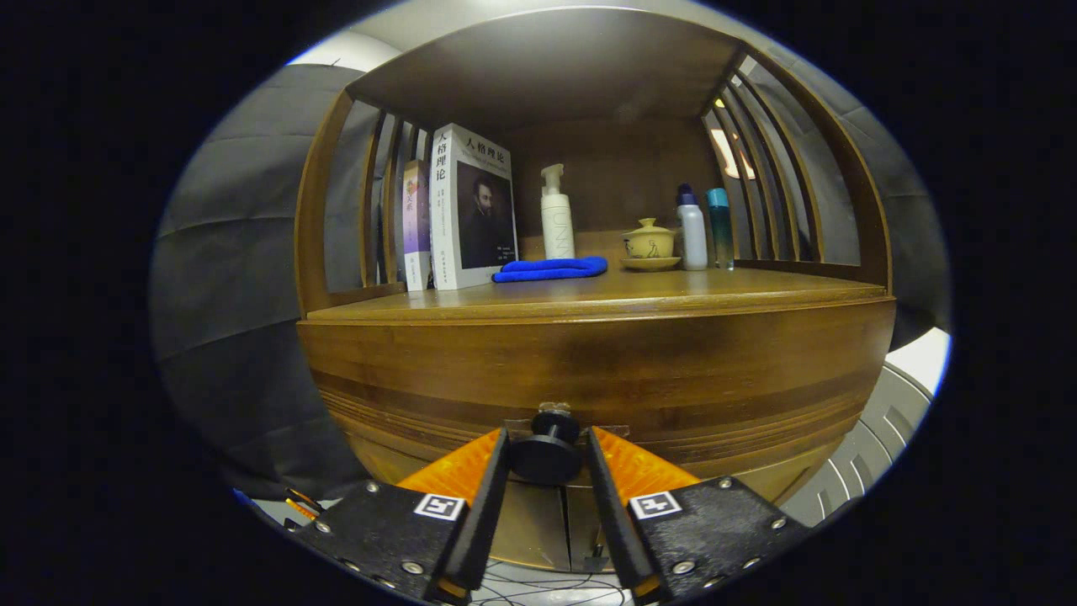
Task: Pull open the drawer, take out the items inside it, and place them on the countertop above the cabinet.
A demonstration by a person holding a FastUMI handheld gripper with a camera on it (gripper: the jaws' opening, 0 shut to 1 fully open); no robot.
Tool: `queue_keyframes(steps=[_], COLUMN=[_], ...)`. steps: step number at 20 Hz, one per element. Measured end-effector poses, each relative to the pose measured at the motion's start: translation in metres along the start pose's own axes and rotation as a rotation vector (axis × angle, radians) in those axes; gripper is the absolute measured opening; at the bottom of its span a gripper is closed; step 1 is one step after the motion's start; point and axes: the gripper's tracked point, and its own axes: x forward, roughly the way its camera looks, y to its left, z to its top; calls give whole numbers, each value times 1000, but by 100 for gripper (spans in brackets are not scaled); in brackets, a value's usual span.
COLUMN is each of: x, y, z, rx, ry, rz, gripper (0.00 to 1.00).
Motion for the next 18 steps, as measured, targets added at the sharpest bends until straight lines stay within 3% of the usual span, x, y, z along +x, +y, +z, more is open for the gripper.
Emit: queue_keyframes(steps=[4,8,18], x=[1,-3,-49], y=[-1,-1,7], z=[3,1,-6], rx=[-51,-71,-94], ry=[-19,-19,-31], rz=[-1,-31,-22], gripper=[41,35,35])
